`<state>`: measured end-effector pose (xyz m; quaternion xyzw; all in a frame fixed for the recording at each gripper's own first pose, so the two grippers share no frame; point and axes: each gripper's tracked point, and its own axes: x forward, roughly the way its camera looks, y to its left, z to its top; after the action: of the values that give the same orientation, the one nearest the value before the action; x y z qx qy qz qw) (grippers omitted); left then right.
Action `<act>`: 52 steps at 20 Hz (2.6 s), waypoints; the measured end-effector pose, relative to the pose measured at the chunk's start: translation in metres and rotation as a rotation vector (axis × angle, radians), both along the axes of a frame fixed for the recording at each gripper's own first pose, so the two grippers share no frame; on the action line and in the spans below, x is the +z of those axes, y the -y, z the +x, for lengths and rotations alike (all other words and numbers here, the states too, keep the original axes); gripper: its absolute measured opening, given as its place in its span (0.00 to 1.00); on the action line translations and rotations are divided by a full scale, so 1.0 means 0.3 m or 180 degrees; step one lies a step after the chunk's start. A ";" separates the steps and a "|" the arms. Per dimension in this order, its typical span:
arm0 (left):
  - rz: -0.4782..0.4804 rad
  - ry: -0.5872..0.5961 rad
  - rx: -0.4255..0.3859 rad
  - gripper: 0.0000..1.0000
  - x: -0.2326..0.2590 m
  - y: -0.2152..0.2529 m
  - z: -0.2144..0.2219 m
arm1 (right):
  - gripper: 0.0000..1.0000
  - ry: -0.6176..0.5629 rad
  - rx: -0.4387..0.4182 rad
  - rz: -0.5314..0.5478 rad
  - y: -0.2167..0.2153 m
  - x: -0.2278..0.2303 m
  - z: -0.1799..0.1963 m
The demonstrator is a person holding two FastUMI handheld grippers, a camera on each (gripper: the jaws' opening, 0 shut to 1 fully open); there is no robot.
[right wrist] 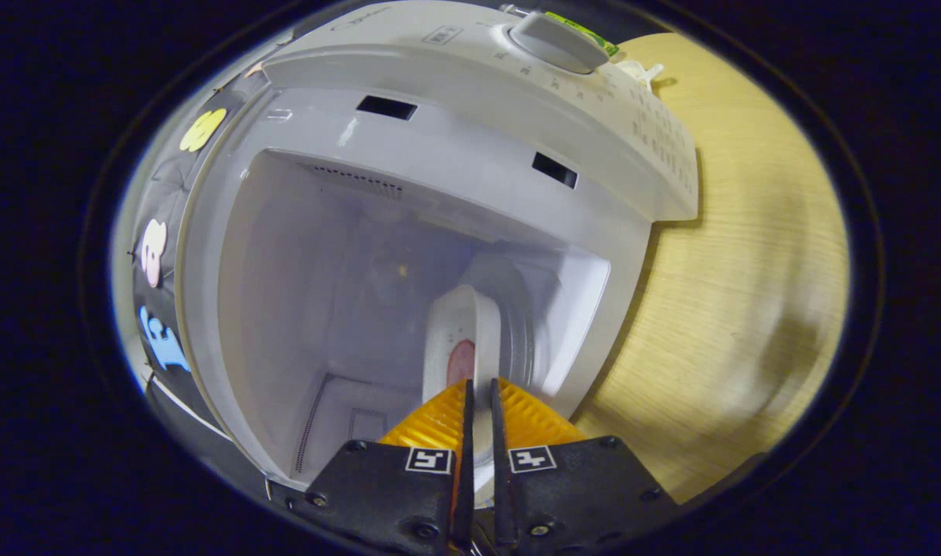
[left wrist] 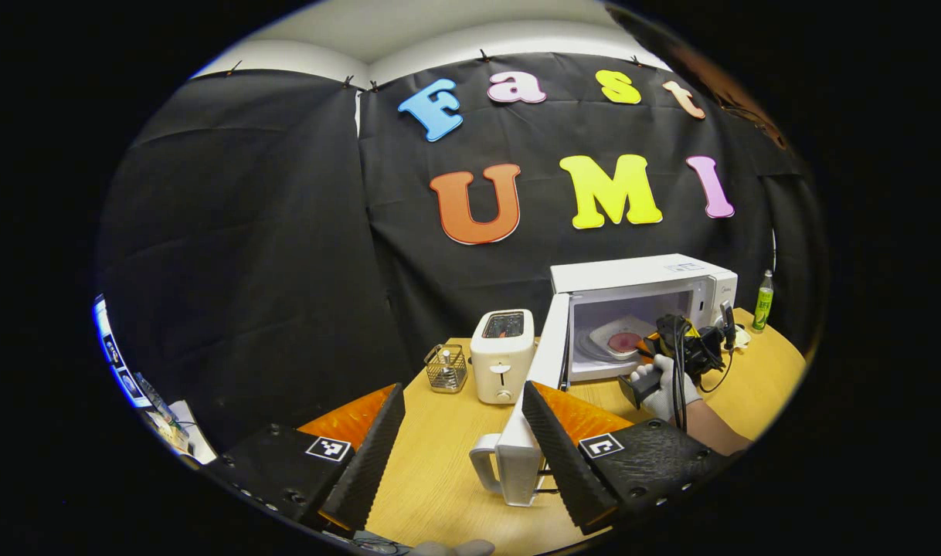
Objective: Open the microwave oven with the left hand, put the food in, and close the microwave oven.
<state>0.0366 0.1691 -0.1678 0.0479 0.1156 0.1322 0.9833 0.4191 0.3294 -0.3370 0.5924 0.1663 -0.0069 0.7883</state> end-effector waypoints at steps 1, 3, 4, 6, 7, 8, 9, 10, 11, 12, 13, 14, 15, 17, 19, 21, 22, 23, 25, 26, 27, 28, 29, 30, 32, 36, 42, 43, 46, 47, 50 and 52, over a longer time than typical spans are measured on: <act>0.0014 -0.0002 -0.0004 0.92 0.005 -0.001 -0.003 | 0.04 0.0069 0.0022 -0.0011 -0.009 0.019 -0.010; 0.0049 0.0009 -0.0002 0.92 0.020 0.002 -0.002 | 0.23 0.0160 0.0076 -0.0155 -0.012 0.050 -0.039; 0.0031 0.0017 -0.0008 0.92 0.030 0.006 -0.001 | 0.35 0.0164 0.0081 -0.0217 -0.013 0.060 -0.063; 0.0037 0.0095 -0.0048 0.92 0.076 0.020 -0.001 | 0.70 0.0192 0.0132 -0.0276 -0.018 0.081 -0.108; 0.0061 0.0125 -0.0061 0.92 0.092 0.025 0.003 | 0.88 0.0205 0.0179 -0.0345 -0.018 0.093 -0.135; 0.0078 0.0143 -0.0068 0.92 0.106 0.023 0.001 | 0.74 0.0195 0.0215 -0.0472 -0.010 0.096 -0.160; 0.0069 0.0161 -0.0088 0.92 0.120 0.028 -0.001 | 0.77 0.0198 0.0264 -0.0629 0.005 0.107 -0.189; 0.0059 0.0172 -0.0110 0.92 0.136 0.035 -0.002 | 0.91 0.0172 0.0358 -0.0804 0.017 0.111 -0.215; 0.0081 0.0194 -0.0128 0.92 0.150 0.040 -0.006 | 0.78 0.0179 0.0442 -0.0960 0.032 0.125 -0.241; 0.0099 0.0200 -0.0133 0.92 0.161 0.040 -0.008 | 0.92 0.0207 0.0493 -0.1111 0.054 0.149 -0.264; 0.0086 0.0197 -0.0157 0.91 0.170 0.042 -0.010 | 0.80 0.0235 0.0498 -0.1258 0.089 0.178 -0.288; 0.0072 0.0197 -0.0179 0.92 0.179 0.049 -0.011 | 0.93 0.0274 0.0507 -0.1390 0.124 0.208 -0.309; 0.0049 0.0199 -0.0201 0.92 0.190 0.051 -0.015 | 0.95 0.0325 0.0528 -0.1536 0.158 0.249 -0.342; 0.0001 0.0223 -0.0228 0.93 0.213 0.055 -0.020 | 0.96 0.0413 0.0563 -0.1856 0.236 0.325 -0.400; -0.0029 0.0233 -0.0244 0.93 0.224 0.057 -0.025 | 0.84 0.0502 0.0668 -0.2180 0.300 0.397 -0.480; -0.0061 0.0267 -0.0285 0.93 0.244 0.066 -0.031 | 0.99 0.0516 0.0814 -0.2498 0.357 0.448 -0.581; -0.0075 0.0276 -0.0298 0.93 0.252 0.067 -0.027 | 0.99 0.0507 0.0849 -0.2639 0.400 0.472 -0.623; -0.0084 0.0292 -0.0312 0.93 0.257 0.065 -0.029 | 1.00 0.0520 0.0834 -0.2774 0.446 0.501 -0.663; -0.0029 0.0357 -0.0317 0.93 0.277 0.055 -0.024 | 1.00 0.0482 0.0777 -0.2987 0.554 0.542 -0.736; 0.0013 0.0385 -0.0303 0.94 0.281 0.046 -0.021 | 1.00 0.0448 0.0765 -0.3105 0.613 0.561 -0.773; 0.0049 0.0406 -0.0282 0.94 0.283 0.031 -0.016 | 1.00 0.0409 0.0736 -0.3212 0.676 0.580 -0.819; 0.0070 0.0423 -0.0263 0.88 0.279 0.018 -0.013 | 1.00 0.0393 0.0701 -0.3318 0.729 0.604 -0.853; 0.0079 0.0427 -0.0247 0.94 0.268 0.006 -0.009 | 1.00 0.0401 0.0678 -0.3410 0.768 0.629 -0.883; 0.0096 0.0430 -0.0225 0.95 0.262 -0.008 -0.006 | 0.91 0.0384 0.0665 -0.3497 0.803 0.646 -0.905; 0.0154 0.0435 -0.0168 0.95 0.246 -0.041 0.003 | 1.00 0.0402 0.0626 -0.3654 0.863 0.682 -0.962; 0.0223 0.0426 -0.0169 0.95 0.211 -0.060 0.028 | 1.00 0.0347 0.0485 -0.3693 0.950 0.725 -1.052; -0.0030 0.0358 -0.0245 0.60 0.129 -0.043 0.028 | 0.92 0.0246 0.0558 -0.3700 0.960 0.709 -1.123; -0.0006 0.0382 -0.0210 0.57 0.124 -0.057 0.024 | 0.92 0.0236 0.0612 -0.3655 0.945 0.701 -1.131; -0.0043 0.0238 -0.0099 0.15 0.033 -0.113 0.023 | 0.92 0.0213 0.0702 -0.3596 0.926 0.692 -1.150; -0.0124 0.0183 -0.0125 0.07 0.009 -0.131 0.009 | 1.00 0.0213 0.0698 -0.3578 0.922 0.690 -1.158; -0.0194 0.0057 -0.0170 0.00 -0.073 -0.151 0.020 | 1.00 0.0236 0.0706 -0.3510 0.905 0.705 -1.179; -0.0111 0.0011 -0.0207 0.00 -0.111 -0.162 0.036 | 1.00 0.0229 0.0703 -0.3509 0.911 0.706 -1.189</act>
<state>0.0474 0.2178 -0.2009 0.0343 0.1147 0.0983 0.9879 0.0625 0.0561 -0.1252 0.0719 0.1722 0.0099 0.9824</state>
